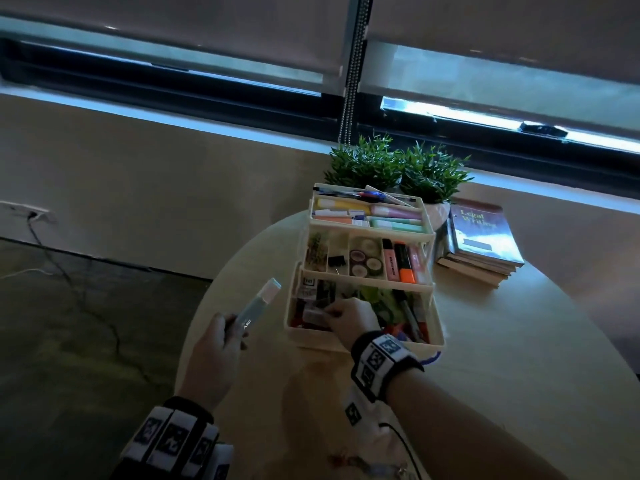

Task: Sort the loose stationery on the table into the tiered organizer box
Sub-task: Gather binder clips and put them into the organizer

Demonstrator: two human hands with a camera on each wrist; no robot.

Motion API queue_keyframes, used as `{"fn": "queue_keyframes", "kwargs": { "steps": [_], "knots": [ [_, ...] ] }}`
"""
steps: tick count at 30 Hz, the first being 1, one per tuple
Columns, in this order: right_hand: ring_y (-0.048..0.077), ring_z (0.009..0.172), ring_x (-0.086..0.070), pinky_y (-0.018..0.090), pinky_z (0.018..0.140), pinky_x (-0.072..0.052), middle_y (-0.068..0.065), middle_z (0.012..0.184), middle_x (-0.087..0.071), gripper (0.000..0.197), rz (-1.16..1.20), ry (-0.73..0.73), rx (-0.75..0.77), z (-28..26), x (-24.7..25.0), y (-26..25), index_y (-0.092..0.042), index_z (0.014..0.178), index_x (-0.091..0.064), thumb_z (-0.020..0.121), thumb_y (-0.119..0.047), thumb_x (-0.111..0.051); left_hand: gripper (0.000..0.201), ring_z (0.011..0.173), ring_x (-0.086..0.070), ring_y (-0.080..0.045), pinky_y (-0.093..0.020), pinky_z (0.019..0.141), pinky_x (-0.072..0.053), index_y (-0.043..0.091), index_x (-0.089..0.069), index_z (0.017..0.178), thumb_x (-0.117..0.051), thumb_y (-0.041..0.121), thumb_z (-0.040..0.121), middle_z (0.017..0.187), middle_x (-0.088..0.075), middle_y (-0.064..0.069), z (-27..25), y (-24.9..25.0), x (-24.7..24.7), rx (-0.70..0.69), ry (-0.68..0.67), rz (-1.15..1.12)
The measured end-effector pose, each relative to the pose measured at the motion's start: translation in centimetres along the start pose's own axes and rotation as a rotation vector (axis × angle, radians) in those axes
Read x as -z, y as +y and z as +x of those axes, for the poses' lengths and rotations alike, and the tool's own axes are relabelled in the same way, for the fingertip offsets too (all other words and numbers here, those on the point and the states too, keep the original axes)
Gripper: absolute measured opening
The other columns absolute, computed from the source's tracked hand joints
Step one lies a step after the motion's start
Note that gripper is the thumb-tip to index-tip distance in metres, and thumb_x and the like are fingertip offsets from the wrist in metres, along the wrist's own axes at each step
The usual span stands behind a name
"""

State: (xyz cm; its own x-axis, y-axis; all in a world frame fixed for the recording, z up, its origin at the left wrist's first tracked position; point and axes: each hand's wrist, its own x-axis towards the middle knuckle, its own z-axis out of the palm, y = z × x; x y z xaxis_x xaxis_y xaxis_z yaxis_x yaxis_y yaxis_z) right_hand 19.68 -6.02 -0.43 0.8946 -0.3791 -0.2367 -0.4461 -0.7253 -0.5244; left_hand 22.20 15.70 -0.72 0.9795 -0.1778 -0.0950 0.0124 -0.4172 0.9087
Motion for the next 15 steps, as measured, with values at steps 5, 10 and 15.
{"fn": "queue_keyframes", "kwargs": {
  "steps": [5, 10, 15],
  "knots": [
    [0.021, 0.076, -0.063, 0.030, 0.069, -0.054, 0.003, 0.077, -0.067, 0.033, -0.163, -0.096, -0.019, 0.4, 0.5, -0.5, -0.013, 0.076, -0.072, 0.088, -0.039, -0.054, 0.007, 0.078, -0.061, -0.017, -0.029, 0.066, -0.050, 0.017, -0.051, 0.101, -0.046, 0.017, 0.096, 0.084, -0.060, 0.003, 0.2, 1.0, -0.3, -0.038, -0.032, 0.002],
    [0.026, 0.084, -0.063, 0.031, 0.072, -0.051, 0.009, 0.089, -0.069, 0.027, -0.104, 0.289, -0.028, 0.1, 5.6, 2.7, -0.012, 0.086, -0.071, 0.088, -0.030, -0.051, 0.007, 0.075, -0.064, -0.012, -0.019, 0.061, -0.046, 0.020, -0.058, 0.098, -0.053, 0.019, 0.093, 0.082, -0.067, 0.004, 0.7, 4.0, -1.6, -0.159, -0.061, 0.126],
    [0.030, 0.101, -0.056, 0.032, 0.086, -0.046, 0.014, 0.108, -0.059, 0.026, -0.121, 0.455, -0.238, 0.9, 10.3, 7.3, -0.007, 0.102, -0.068, 0.088, -0.020, -0.051, 0.020, 0.065, -0.063, -0.015, -0.015, 0.054, -0.045, 0.012, -0.066, 0.108, -0.059, 0.016, 0.090, 0.080, -0.070, 0.000, 1.5, 8.5, -5.1, -0.377, -0.083, 0.291]
  ]
}}
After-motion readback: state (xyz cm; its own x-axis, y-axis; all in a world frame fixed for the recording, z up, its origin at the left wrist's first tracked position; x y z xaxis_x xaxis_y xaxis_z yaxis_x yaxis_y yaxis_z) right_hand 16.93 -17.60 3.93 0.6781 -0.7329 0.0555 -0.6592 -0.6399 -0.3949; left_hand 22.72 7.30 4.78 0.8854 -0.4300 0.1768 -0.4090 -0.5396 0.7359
